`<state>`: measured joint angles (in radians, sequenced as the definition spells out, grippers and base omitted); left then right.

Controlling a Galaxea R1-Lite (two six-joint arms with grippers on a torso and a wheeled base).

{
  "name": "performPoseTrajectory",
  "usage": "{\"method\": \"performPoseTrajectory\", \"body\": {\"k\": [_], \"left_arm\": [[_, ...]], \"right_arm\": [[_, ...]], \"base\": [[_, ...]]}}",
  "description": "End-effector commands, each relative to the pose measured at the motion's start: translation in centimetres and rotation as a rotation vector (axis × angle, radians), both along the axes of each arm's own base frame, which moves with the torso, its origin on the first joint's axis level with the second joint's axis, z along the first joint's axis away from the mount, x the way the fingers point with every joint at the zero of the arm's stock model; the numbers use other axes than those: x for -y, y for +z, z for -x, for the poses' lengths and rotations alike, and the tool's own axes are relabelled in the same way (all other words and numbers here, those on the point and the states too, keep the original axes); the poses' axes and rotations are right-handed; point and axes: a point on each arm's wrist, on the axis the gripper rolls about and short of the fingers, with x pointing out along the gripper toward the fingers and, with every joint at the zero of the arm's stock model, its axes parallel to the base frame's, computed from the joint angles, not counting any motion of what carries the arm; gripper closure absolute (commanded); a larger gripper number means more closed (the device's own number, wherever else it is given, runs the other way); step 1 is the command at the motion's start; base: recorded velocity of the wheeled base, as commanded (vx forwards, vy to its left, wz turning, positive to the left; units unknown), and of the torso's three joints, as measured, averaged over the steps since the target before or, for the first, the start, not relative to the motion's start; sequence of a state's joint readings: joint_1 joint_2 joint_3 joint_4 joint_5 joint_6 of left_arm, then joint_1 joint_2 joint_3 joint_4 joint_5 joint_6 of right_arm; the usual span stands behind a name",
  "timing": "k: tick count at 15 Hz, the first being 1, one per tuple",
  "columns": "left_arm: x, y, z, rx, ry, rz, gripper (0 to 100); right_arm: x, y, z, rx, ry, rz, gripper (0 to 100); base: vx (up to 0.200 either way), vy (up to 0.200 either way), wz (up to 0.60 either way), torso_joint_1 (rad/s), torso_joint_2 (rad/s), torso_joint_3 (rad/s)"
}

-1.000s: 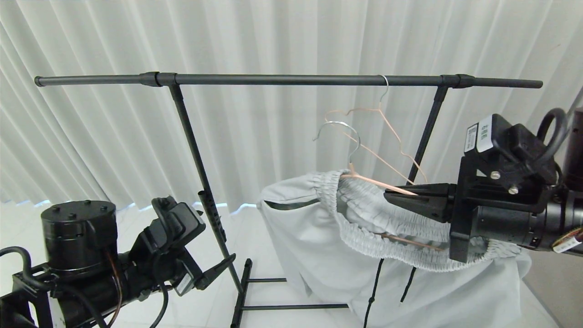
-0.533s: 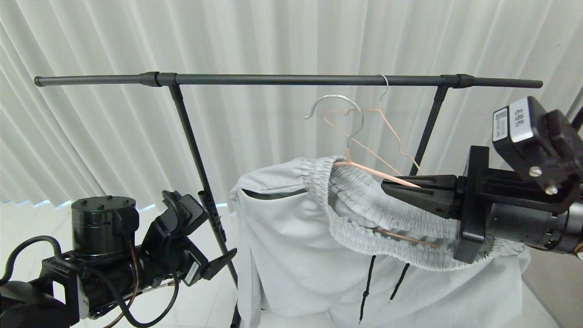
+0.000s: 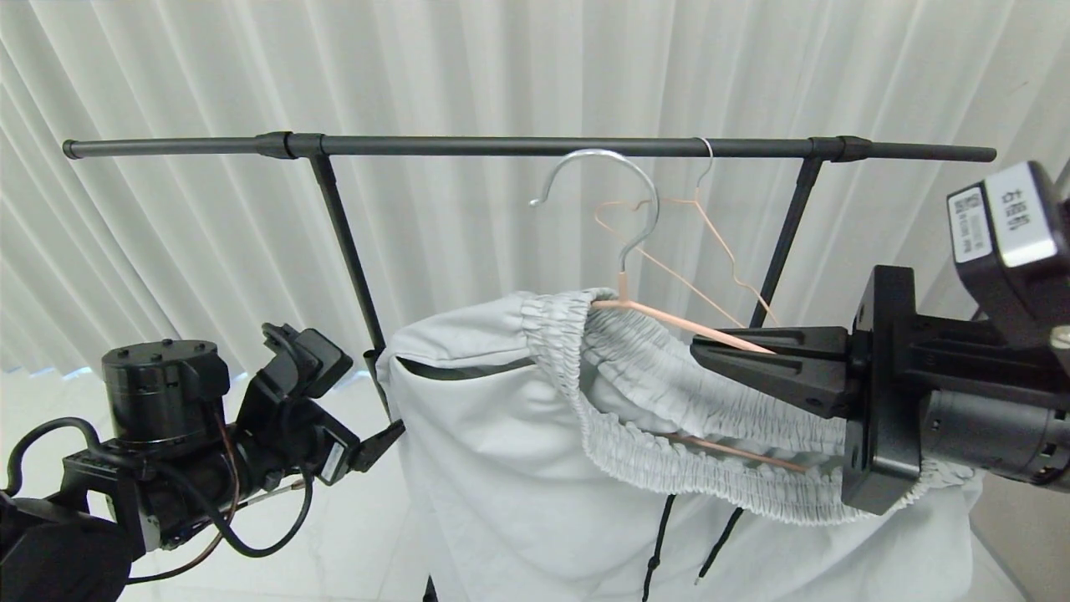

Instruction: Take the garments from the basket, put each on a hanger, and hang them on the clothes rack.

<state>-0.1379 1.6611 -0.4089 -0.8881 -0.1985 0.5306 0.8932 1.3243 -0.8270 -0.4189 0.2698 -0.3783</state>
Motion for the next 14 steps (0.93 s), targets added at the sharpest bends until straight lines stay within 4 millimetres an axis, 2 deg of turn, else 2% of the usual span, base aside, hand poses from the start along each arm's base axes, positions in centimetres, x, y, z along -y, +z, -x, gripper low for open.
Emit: {"method": "performPoseTrajectory", "body": {"k": [1,5,11,12,14], "left_arm": [[0.03,-0.30,-0.11,-0.006,-0.003,0.002,0],[0.91,-0.07,0.26,0.005,-0.105,0.029,0],[0.28,-0.68,-0.36,-0.006,-0.078,0.030,0],[0.28,-0.72,-0.43,-0.007,-0.078,0.030,100],[0.21,-0.76,-0.46,-0.009,-0.073,0.029,100]], "right_arm": [[-0.35,0.25,0.45,0.006,0.017,-0.005,100],[-0.41,0.22,0.45,0.004,0.006,-0.004,100],[-0.48,0.17,0.56,0.003,0.012,-0.003,100],[-0.45,0.21,0.59,0.004,0.012,-0.004,100],[-0.45,0.16,0.58,0.004,0.011,-0.003,100]], "base": [[0.000,0.000,0.00,0.000,0.00,0.000],[0.000,0.000,0.00,0.000,0.00,0.000],[0.000,0.000,0.00,0.000,0.00,0.000],[0.000,0.000,0.00,0.000,0.00,0.000],[0.000,0.000,0.00,0.000,0.00,0.000]]}}
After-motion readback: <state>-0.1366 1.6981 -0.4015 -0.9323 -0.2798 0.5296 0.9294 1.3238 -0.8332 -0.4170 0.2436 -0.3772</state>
